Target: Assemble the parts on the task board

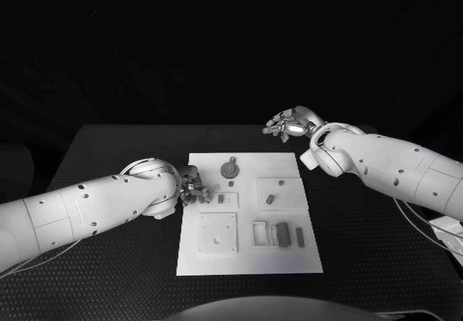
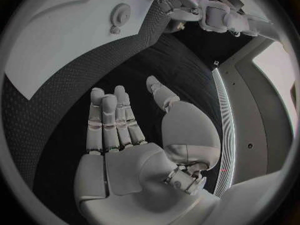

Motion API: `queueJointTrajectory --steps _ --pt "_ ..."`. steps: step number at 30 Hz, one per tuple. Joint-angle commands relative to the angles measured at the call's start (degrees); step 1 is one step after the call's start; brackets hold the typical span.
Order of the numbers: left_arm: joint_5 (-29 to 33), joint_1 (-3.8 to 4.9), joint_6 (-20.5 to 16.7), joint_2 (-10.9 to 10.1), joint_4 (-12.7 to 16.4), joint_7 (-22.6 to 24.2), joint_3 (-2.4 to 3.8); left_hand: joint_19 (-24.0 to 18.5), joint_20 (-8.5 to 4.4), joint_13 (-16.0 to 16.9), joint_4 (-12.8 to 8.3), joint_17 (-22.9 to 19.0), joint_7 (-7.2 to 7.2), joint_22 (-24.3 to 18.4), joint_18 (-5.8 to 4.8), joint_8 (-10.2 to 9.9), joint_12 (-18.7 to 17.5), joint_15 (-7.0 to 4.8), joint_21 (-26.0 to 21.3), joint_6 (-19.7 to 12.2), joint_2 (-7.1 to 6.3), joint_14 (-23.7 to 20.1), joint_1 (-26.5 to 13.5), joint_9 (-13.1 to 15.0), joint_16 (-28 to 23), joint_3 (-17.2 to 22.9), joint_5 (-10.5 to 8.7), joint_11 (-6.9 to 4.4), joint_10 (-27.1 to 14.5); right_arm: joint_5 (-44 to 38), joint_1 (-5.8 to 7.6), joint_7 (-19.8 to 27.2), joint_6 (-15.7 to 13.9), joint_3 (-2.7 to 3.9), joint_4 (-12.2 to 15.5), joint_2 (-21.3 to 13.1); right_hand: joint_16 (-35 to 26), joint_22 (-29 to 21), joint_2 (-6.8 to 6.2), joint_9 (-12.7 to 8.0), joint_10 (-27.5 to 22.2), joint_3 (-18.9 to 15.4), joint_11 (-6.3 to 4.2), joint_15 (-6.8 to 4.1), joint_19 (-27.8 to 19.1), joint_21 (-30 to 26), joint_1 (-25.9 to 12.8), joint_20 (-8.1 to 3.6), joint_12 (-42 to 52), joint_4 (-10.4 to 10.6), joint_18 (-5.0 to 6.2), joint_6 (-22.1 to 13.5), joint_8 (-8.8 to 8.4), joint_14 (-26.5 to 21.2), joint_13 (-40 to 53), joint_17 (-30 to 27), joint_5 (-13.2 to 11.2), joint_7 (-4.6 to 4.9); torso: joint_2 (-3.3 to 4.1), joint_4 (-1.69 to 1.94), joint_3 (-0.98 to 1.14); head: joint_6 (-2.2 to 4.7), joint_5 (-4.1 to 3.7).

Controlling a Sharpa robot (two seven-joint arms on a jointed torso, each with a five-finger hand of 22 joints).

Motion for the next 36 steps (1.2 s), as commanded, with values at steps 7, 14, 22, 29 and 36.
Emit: queueJointTrajectory --steps 7,14,22,29,36 --pt "1.99 -0.53 1.75 0.4 0.11 -0.38 -0.35 0.3 -0.19 0.16 -2.16 0.06 -0.3 1.39 0.25 -0.03 0.39 0.03 0.55 0.29 2.86 0.51 2.89 0.19 0.5 2.25 0.63 -0.57 0.31 -0.07 -0.03 0.45 0.67 0.03 0.08 0.01 0.16 0.1 0.0 -0.06 -0.55 0.04 -0.04 -0.43 -0.07 -0.3 -0.6 0.29 0.42 0.42 0.88 0.04 -0.24 -0.15 -0.11 -0.06 0.2 0.45 0.0 0.07 -0.07 0.01 -0.04" --pt "1.97 -0.52 1.74 0.38 0.11 -0.4 -0.35 0.32 -0.21 0.18 -2.18 0.06 -0.32 1.4 0.27 -0.03 0.43 0.0 0.64 0.31 2.84 0.52 2.91 0.24 0.54 2.26 0.71 -0.6 0.31 -0.07 -0.03 0.45 0.7 0.03 0.06 0.03 0.16 0.1 0.0 -0.06 -0.56 0.04 -0.04 -0.42 -0.07 -0.3 -0.61 0.29 0.44 0.42 0.88 0.04 -0.24 -0.16 -0.14 -0.06 0.2 0.45 -0.01 0.08 -0.06 -0.06 -0.03" --pt "1.84 -0.52 1.76 0.35 0.12 -0.43 -0.35 0.35 -0.25 0.21 -2.22 0.08 -0.36 1.41 0.29 -0.02 0.5 -0.05 0.79 0.33 2.77 0.55 3.02 0.32 0.62 2.29 0.78 -0.64 0.32 -0.07 -0.04 0.44 0.7 0.03 0.05 0.02 0.16 0.11 0.0 -0.06 -0.56 0.03 -0.04 -0.42 -0.07 -0.3 -0.61 0.29 0.47 0.42 0.88 0.03 -0.24 -0.16 -0.17 -0.06 0.2 0.45 0.0 0.08 -0.05 -0.07 -0.02" --pt "1.61 -0.53 2.49 0.17 0.13 -0.25 -0.34 0.36 -0.36 0.3 -2.28 0.12 -0.44 1.42 0.3 -0.02 0.66 -0.21 1.2 0.38 2.47 0.58 3.35 0.54 0.85 2.4 1.37 -0.73 0.31 -0.07 -0.04 0.45 0.68 0.03 0.03 0.02 0.17 0.11 -0.01 -0.07 -0.58 0.03 -0.04 -0.42 -0.07 -0.31 -0.61 0.3 0.49 0.42 0.88 0.03 -0.24 -0.16 -0.2 -0.07 0.2 0.46 0.0 0.07 -0.03 -0.14 0.01" --pt "1.71 -0.5 2.3 -0.03 -0.15 -0.71 -0.32 0.43 -0.53 0.46 -2.2 0.25 -0.56 1.44 0.28 -0.01 0.99 -0.4 1.89 0.59 1.65 0.65 4.05 0.82 1.29 2.51 2.03 -0.85 0.4 -0.07 -0.04 0.45 0.64 0.03 -0.01 0.03 0.17 0.12 -0.01 -0.07 -0.59 0.03 -0.04 -0.42 -0.07 -0.32 -0.62 0.3 0.5 0.42 0.88 0.02 -0.24 -0.16 -0.23 -0.07 0.2 0.46 0.0 0.05 -0.03 -0.17 -0.04"
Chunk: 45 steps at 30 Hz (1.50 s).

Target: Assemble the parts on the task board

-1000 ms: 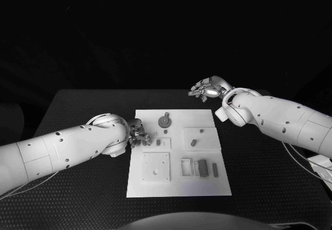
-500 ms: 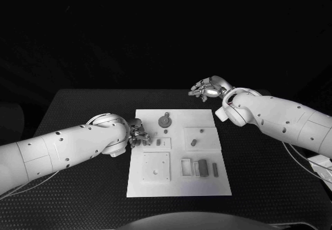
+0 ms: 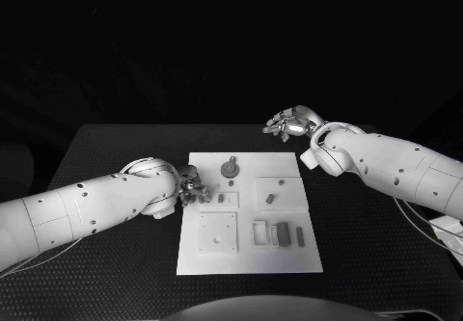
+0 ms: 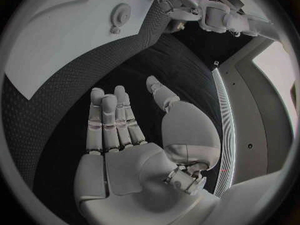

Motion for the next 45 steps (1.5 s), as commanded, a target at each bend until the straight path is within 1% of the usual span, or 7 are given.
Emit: queueJointTrajectory --steps 1,5,18,25,30,38,45 --pt "0.6 -0.5 1.06 0.2 -0.09 -1.17 -0.38 0.13 -0.39 0.08 -2.18 0.09 -0.25 1.43 0.26 0.2 0.32 -0.2 0.41 0.29 2.47 0.44 3.23 0.22 0.23 2.47 0.52 -0.75 0.51 -0.07 -0.03 0.44 0.63 0.03 0.03 0.03 0.17 0.08 -0.01 -0.08 -0.38 0.03 0.17 -0.45 -0.07 -0.32 -0.62 0.3 0.28 0.42 0.88 0.02 -0.24 -0.14 -0.08 -0.09 0.2 0.25 0.0 -0.01 0.01 -0.02 -0.05" --pt "2.16 -0.49 0.95 0.33 -0.15 -1.67 -0.37 0.18 -0.57 0.28 -2.26 0.14 -0.42 1.38 0.23 0.31 0.76 -0.35 1.1 0.65 3.26 0.7 2.03 0.63 0.63 2.11 2.84 -0.92 0.78 -0.07 -0.03 0.42 0.63 0.03 0.03 0.04 0.17 0.09 -0.01 -0.08 -0.38 0.04 0.17 -0.45 -0.07 -0.32 -0.61 0.3 0.3 0.42 0.88 0.01 -0.24 -0.14 -0.1 -0.09 0.2 0.25 0.0 0.0 0.02 -0.03 -0.02" --pt "3.64 -0.42 0.49 0.9 -0.75 -1.95 -0.38 0.11 -0.61 0.28 -2.22 0.07 -0.44 1.34 0.22 0.27 0.8 -0.39 1.27 0.65 3.35 0.71 1.8 0.74 0.62 2.1 2.56 -0.94 0.79 -0.07 -0.03 0.4 0.61 0.03 0.04 0.02 0.17 0.1 -0.01 -0.09 -0.4 0.04 0.18 -0.45 -0.08 -0.33 -0.6 0.3 0.33 0.4 0.88 -0.01 -0.25 -0.15 -0.15 -0.1 0.2 0.26 0.0 -0.04 0.05 -0.04 -0.04" --pt "5.67 -0.23 0.78 1.28 -1.14 -2.41 -0.39 0.0 -0.7 0.42 -2.32 -0.03 -0.59 1.3 0.22 0.3 1.12 -0.44 1.74 1.06 4.13 0.99 0.32 1.06 0.77 2.24 3.69 -1.1 1.07 -0.07 -0.03 0.35 0.62 0.03 0.09 0.05 0.17 0.1 -0.01 -0.1 -0.41 0.05 0.18 -0.45 -0.07 -0.33 -0.57 0.29 0.35 0.38 0.88 -0.01 -0.25 -0.15 -0.18 -0.1 0.2 0.25 0.04 -0.07 0.1 -0.1 0.1" --pt "5.67 -0.22 0.95 1.35 -0.89 -2.59 -0.39 0.04 -0.81 0.67 -2.33 -0.07 -0.81 1.3 0.31 0.29 1.7 -0.52 2.47 1.65 4.11 1.26 -1.8 1.32 1.22 4.8 3.21 -1.29 1.32 -0.07 -0.03 0.34 0.58 0.03 0.15 0.01 0.17 0.11 -0.01 -0.1 -0.42 0.08 0.17 -0.45 -0.08 -0.33 -0.49 0.29 0.37 0.33 0.88 -0.01 -0.25 -0.15 -0.21 -0.1 0.2 0.25 0.0 -0.02 0.03 -0.12 0.1" --pt "4.05 -0.21 1.19 1.49 -0.48 -2.52 -0.39 0.08 -0.85 0.98 -2.4 0.0 -0.99 1.34 0.43 0.46 2.33 -0.5 3.17 2.19 4.89 1.47 -3.92 1.69 1.75 5.75 3.62 -1.43 1.65 -0.07 -0.03 0.33 0.6 0.03 0.17 -0.02 0.17 0.11 -0.01 -0.1 -0.43 0.1 0.17 -0.45 -0.08 -0.34 -0.44 0.28 0.39 0.29 0.88 -0.01 -0.24 -0.15 -0.23 -0.11 0.2 0.25 0.0 -0.01 0.03 -0.19 0.1" --pt "1.77 -0.04 2.11 1.53 -0.3 -2.51 -0.39 0.08 -0.92 1.16 -2.47 0.09 -1.11 1.39 0.59 0.51 2.68 -0.59 3.73 2.39 4.29 1.53 -4.01 1.93 2.13 6.56 4.39 -1.56 1.71 -0.07 -0.03 0.32 0.6 0.03 0.18 -0.02 0.18 0.12 -0.02 -0.1 -0.43 0.1 0.17 -0.45 -0.08 -0.34 -0.41 0.28 0.41 0.26 0.88 -0.01 -0.24 -0.16 -0.26 -0.11 0.2 0.25 0.03 -0.04 0.01 -0.25 0.13"
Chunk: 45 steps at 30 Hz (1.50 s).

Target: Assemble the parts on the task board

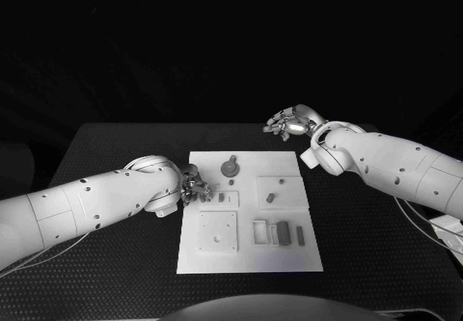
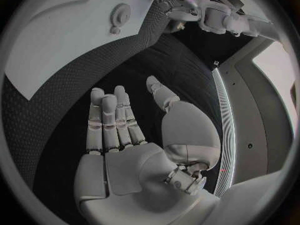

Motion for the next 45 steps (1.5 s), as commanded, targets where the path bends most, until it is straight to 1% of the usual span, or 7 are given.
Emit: queueJointTrajectory --steps 1,6,16,26,34,41,45 --pt "-2.01 -0.4 2.15 0.49 0.3 -0.11 -0.38 0.1 -0.5 0.1 -2.73 0.09 0.09 1.4 0.61 0.34 0.23 -0.19 0.28 0.37 0.03 0.71 0.25 0.16 0.33 6.38 0.36 -1.42 0.87 -0.08 -0.02 0.34 0.61 0.03 0.09 0.01 0.18 0.08 -0.02 -0.06 -0.23 0.1 -0.03 -0.35 -0.08 -0.34 -0.41 0.28 0.19 0.25 0.89 0.1 -0.24 0.16 -0.1 -0.07 0.2 0.36 0.02 0.0 0.01 0.0 0.03" --pt "-2.5 -0.28 2.48 0.56 0.08 -0.12 -0.38 0.12 -0.53 0.18 -2.74 0.13 0.05 1.41 0.66 0.36 0.37 -0.22 0.52 0.43 -0.18 0.72 0.37 0.26 0.49 6.57 0.48 -1.46 0.89 -0.08 -0.02 0.34 0.62 0.03 0.09 0.02 0.18 0.09 -0.02 -0.06 -0.23 0.1 -0.03 -0.35 -0.08 -0.34 -0.4 0.28 0.2 0.24 0.89 0.1 -0.23 0.16 -0.12 -0.07 0.2 0.36 -0.02 0.01 0.0 0.02 0.03" --pt "-3.53 -0.26 5.6 0.64 0.16 -0.08 -0.38 0.07 -0.58 0.3 -2.73 0.23 0.01 1.42 0.72 0.36 0.62 -0.29 1.04 0.45 -0.74 0.69 0.91 0.45 0.81 6.92 0.54 -1.5 0.87 -0.08 -0.02 0.35 0.6 0.03 0.05 0.03 0.18 0.09 -0.02 -0.06 -0.24 0.1 -0.03 -0.35 -0.08 -0.35 -0.4 0.29 0.23 0.23 0.89 0.1 -0.23 0.16 -0.16 -0.08 0.2 0.36 -0.02 -0.01 -0.02 -0.07 -0.04" --pt "-4.27 -0.26 5.73 0.54 0.22 -0.3 -0.39 0.06 -0.58 0.36 -2.68 0.28 0.01 1.42 0.72 0.37 0.74 -0.3 1.31 0.49 -0.8 0.67 1.11 0.56 0.98 6.98 0.61 -1.51 0.87 -0.08 -0.02 0.36 0.58 0.03 0.01 0.08 0.18 0.1 -0.01 -0.07 -0.25 0.09 -0.02 -0.35 -0.07 -0.35 -0.39 0.29 0.26 0.22 0.89 0.1 -0.23 0.16 -0.2 -0.08 0.2 0.36 -0.03 0.06 -0.02 -0.15 -0.09" --pt "-3.81 -0.27 4.82 0.69 -0.05 -0.46 -0.4 0.01 -0.55 0.37 -2.65 0.3 0.03 1.4 0.69 0.36 0.78 -0.29 1.45 0.48 -0.66 0.61 1.02 0.63 1.05 6.92 0.57 -1.49 0.84 -0.08 -0.02 0.37 0.56 0.03 -0.05 0.12 0.18 0.11 -0.01 -0.07 -0.26 0.09 -0.02 -0.34 -0.07 -0.36 -0.39 0.29 0.29 0.21 0.89 0.09 -0.23 0.15 -0.23 -0.09 0.2 0.37 -0.02 0.03 -0.02 -0.09 -0.07" --pt "-2.79 -0.27 3.73 1.04 -0.19 -0.49 -0.4 -0.27 -0.52 0.26 -2.57 0.14 0.11 1.29 0.66 0.25 0.7 -0.24 1.68 0.29 -0.42 0.42 0.57 0.82 0.95 6.71 -0.6 -1.41 0.66 -0.08 -0.02 0.38 0.61 0.03 0.0 0.1 0.18 0.11 -0.01 -0.08 -0.27 0.08 -0.02 -0.34 -0.07 -0.36 -0.4 0.3 0.3 0.21 0.89 0.09 -0.23 0.15 -0.26 -0.09 0.2 0.37 -0.01 0.03 -0.01 -0.05 -0.08" --pt "-1.95 -0.27 2.22 1.0 -0.31 -0.62 -0.4 -0.46 -0.46 0.1 -2.44 -0.06 0.21 1.19 0.65 0.14 0.53 -0.18 1.69 0.16 -0.86 0.31 0.22 0.89 0.71 6.56 -0.97 -1.29 0.54 -0.08 -0.02 0.38 0.51 0.03 0.0 0.05 0.18 0.11 -0.01 -0.08 -0.27 0.08 -0.02 -0.34 -0.07 -0.36 -0.41 0.3 0.31 0.21 0.89 0.09 -0.23 0.15 -0.28 -0.1 0.2 0.37 -0.01 0.03 -0.01 0.02 -0.11"
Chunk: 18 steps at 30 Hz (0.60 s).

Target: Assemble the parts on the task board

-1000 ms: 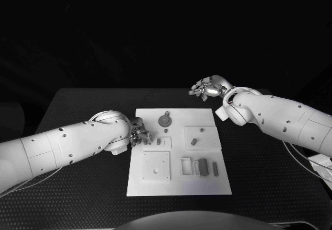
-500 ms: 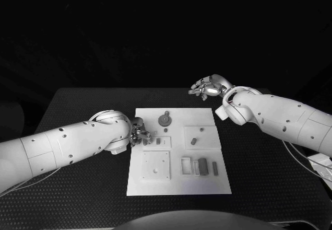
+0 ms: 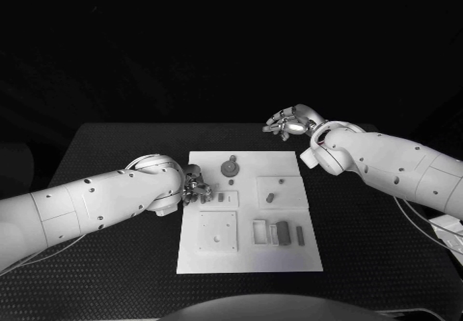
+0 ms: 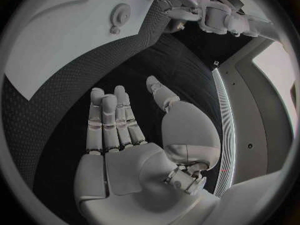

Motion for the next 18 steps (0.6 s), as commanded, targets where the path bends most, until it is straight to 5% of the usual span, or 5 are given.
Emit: queueJointTrajectory --steps 1,4,9,10,18 --pt "1.88 -0.42 -0.46 0.17 -0.12 -0.6 -0.29 -0.48 -0.01 -0.24 -3.24 -0.28 0.32 1.12 0.64 -0.28 -0.04 -0.08 0.3 -0.05 0.07 0.17 -0.58 0.09 -0.28 5.35 -0.5 -0.91 0.37 -0.08 -0.03 0.38 0.5 0.03 0.07 -0.04 0.18 0.08 -0.01 -0.09 -0.28 0.08 -0.01 -0.32 -0.07 -0.37 -0.41 0.3 0.32 0.21 0.91 -0.14 -0.23 -0.08 -0.07 -0.06 0.2 0.38 0.0 -0.02 0.01 0.1 -0.03" --pt "2.15 -0.42 -0.65 0.14 -0.21 -0.66 -0.29 -0.8 0.02 -0.59 -1.17 -0.71 0.67 0.87 0.6 -1.08 -0.5 -0.07 0.03 -0.97 -1.76 -0.14 -2.4 -0.21 -0.79 4.59 -6.45 -0.42 -0.1 -0.08 -0.03 0.37 0.5 0.03 0.09 -0.06 0.18 0.09 -0.02 -0.09 -0.29 0.07 -0.01 -0.31 -0.08 -0.37 -0.42 0.3 0.32 0.21 0.91 -0.14 -0.23 -0.08 -0.08 -0.06 0.2 0.38 -0.02 -0.04 0.04 0.13 -0.04" --pt "2.27 -0.42 -0.63 0.09 -0.25 -0.79 -0.29 -1.19 0.05 -0.67 -1.23 -0.88 1.05 0.92 0.52 -1.61 -0.65 -0.08 -0.1 -1.82 -2.65 -0.51 -4.64 -0.3 -0.9 0.84 -5.86 -0.22 -0.56 -0.08 -0.03 0.37 0.42 0.03 0.09 -0.06 0.18 0.09 -0.04 -0.09 -0.3 0.07 -0.01 -0.31 -0.08 -0.37 -0.42 0.3 0.32 0.2 0.91 -0.15 -0.23 -0.09 -0.09 -0.06 0.2 0.38 -0.01 -0.02 0.05 0.19 -0.07" --pt "2.27 -0.42 -0.64 0.06 -0.24 -0.8 -0.29 -1.38 0.1 -0.73 -0.62 -0.96 1.12 0.85 0.44 -1.82 -0.81 -0.05 -0.23 -2.15 -4.19 -0.74 -6.07 -0.37 -1.03 -0.43 -7.47 0.01 -0.91 -0.08 -0.03 0.37 0.43 0.03 0.09 -0.05 0.18 0.09 -0.04 -0.09 -0.3 0.07 -0.01 -0.31 -0.08 -0.38 -0.42 0.31 0.32 0.2 0.91 -0.15 -0.24 -0.09 -0.09 -0.06 0.2 0.39 -0.01 -0.02 0.06 0.2 -0.09" --pt "2.41 -0.42 -0.99 -0.11 -0.23 -0.58 -0.29 -1.69 -0.06 -0.67 0.07 -1.09 1.35 0.65 0.44 -2.35 -0.77 -0.28 -0.65 -2.95 -5.73 -1.15 -7.31 -0.46 -0.99 -3.4 -8.01 -0.01 -1.49 -0.08 -0.03 0.35 0.46 0.03 0.06 -0.07 0.17 0.09 -0.08 -0.11 -0.33 0.05 0.0 -0.3 -0.1 -0.39 -0.44 0.31 0.33 0.19 0.91 -0.2 -0.26 -0.11 -0.13 -0.07 0.2 0.4 0.01 -0.01 -0.02 0.21 -0.2"
